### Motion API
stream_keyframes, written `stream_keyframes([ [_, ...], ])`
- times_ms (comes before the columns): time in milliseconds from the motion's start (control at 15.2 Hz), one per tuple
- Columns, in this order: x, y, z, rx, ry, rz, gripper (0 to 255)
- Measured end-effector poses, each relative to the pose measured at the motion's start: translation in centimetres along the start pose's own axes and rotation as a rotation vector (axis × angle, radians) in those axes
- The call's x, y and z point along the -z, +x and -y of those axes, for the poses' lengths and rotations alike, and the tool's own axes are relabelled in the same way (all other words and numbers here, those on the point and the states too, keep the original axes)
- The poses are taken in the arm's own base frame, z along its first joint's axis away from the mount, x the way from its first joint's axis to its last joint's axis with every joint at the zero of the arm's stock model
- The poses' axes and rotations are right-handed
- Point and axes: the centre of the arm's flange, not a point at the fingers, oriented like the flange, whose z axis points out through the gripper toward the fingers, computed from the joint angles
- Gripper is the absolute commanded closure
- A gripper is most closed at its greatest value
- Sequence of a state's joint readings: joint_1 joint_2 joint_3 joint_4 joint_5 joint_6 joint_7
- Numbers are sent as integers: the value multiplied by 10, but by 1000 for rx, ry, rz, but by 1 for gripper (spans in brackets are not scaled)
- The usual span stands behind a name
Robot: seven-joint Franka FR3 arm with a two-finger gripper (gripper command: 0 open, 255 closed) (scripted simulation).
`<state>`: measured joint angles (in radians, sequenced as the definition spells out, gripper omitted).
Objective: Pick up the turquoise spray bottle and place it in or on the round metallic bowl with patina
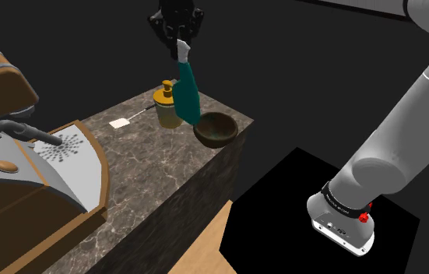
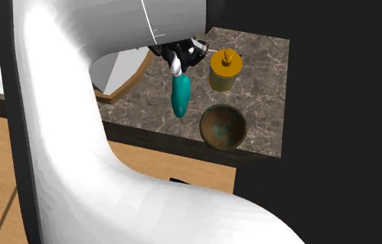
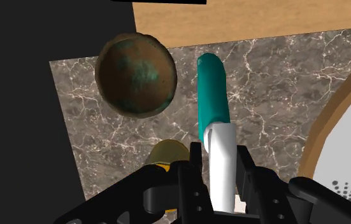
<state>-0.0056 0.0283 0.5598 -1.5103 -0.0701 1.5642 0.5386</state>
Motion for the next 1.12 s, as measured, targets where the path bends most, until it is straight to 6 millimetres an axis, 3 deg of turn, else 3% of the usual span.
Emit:
stream_keyframes([
  [792, 36, 15, -152, 1, 1, 0, 255],
  [1122, 17, 16, -162, 2, 1, 1, 255],
])
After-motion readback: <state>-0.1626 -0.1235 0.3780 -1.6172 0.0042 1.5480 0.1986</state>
